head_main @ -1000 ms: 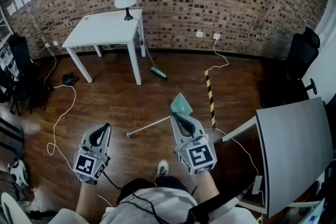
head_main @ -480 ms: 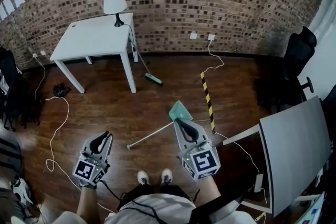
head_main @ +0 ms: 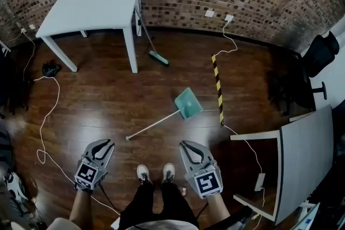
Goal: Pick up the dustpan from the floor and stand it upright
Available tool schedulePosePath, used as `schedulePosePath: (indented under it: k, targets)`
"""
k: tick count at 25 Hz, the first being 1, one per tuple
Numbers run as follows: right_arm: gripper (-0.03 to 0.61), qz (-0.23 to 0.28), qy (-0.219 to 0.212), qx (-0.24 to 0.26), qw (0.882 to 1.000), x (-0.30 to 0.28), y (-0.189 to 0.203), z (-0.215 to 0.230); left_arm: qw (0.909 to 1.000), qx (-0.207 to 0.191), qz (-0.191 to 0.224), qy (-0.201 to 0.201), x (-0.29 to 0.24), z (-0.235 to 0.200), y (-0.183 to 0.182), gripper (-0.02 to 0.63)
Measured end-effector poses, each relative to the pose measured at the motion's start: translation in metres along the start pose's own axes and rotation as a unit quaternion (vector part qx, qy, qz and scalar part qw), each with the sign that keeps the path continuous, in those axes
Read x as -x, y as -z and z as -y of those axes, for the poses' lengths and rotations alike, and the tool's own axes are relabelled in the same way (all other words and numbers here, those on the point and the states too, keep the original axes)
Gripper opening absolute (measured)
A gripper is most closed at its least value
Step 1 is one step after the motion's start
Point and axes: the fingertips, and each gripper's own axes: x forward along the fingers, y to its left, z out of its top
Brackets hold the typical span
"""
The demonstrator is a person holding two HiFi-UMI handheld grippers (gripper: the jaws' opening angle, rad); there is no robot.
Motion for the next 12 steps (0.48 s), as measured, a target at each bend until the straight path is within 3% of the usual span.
schedulePosePath:
  k: [4, 8, 12]
  targets:
    - [0.025, -0.027, -0.004, -0.024, 0.999, -0.051, 0.065, -0.005, 0.9989, 0.036, -0.031, -0.006, -0.049, -0.032, 0.104, 0.083]
    - [0.026, -0.063, 0.007, -0.046, 0.997, -0.099, 0.135, -0.008, 0.9953, 0.042, -0.084, 0.024, -0.115, -0.040, 0.221, 0.086]
    - [0.021, -0.102, 0.020, -0.062, 0.993, -0.144, 0.223, -0.015, 0.9900, 0.072, -0.115, 0.038, -0.170, -0.053, 0.321, 0.094]
